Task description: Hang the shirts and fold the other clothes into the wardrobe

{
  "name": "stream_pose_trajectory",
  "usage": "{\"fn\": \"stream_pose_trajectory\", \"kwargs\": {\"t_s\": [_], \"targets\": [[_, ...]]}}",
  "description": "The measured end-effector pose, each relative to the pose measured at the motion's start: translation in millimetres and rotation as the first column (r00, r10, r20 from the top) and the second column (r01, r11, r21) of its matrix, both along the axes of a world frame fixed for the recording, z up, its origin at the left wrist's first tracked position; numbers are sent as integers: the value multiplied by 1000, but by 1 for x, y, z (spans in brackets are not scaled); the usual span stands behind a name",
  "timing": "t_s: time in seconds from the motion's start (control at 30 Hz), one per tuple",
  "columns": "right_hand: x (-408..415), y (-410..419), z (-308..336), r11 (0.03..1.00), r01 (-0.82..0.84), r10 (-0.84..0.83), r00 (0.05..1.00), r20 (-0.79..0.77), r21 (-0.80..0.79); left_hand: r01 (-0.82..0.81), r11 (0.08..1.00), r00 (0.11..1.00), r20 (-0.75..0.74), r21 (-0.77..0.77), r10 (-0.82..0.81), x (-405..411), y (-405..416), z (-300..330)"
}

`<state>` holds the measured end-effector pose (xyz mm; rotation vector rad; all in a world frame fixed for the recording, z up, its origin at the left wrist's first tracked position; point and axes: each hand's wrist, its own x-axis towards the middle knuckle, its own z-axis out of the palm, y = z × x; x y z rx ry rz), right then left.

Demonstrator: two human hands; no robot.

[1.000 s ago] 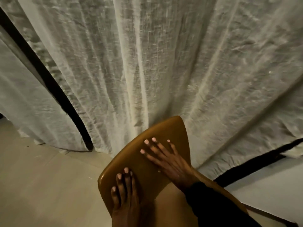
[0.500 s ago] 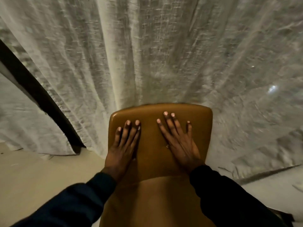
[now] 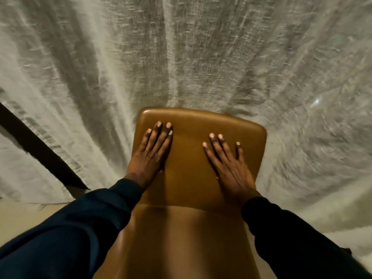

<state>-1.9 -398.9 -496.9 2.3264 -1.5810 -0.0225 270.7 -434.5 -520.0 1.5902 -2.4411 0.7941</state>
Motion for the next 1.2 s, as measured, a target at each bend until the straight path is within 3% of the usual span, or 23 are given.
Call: {"fn": "stream_pose_trajectory", "kwargs": {"t_s": [0.1, 0.2, 0.4, 0.53, 0.77, 1.1, 1.2], "targets": [[-9, 1, -6, 999, 7, -5, 999, -52, 37, -23, 1000, 996, -85, -12, 22, -5, 7, -9], [-17, 3, -13, 998, 13, -4, 992, -127, 69, -37, 998, 996, -77, 50, 41, -2, 11, -21], [-26, -4, -28, 991, -60, 45, 991, -128, -119, -20, 1000, 996, -84, -18, 18, -3, -1, -37], [-31, -17, -29, 990, -62, 42, 987, -154, -124, 50, 998, 996, -68, -50, -53, 4, -6, -37], [-23, -20, -31, 993, -18, -3, 984, -179, -115, -1, 1000, 999, -50, 19, 2, 5, 2, -40], [-22, 0, -37, 994, -24, 15, 996, -88, -106, -9, 998, 995, -95, 70, 15, 1, 23, -40], [-27, 14, -48, 993, 0, -8, 998, -68, -122, -4, 992, 999, -48, 130, 10, 3, 38, -50]]}}
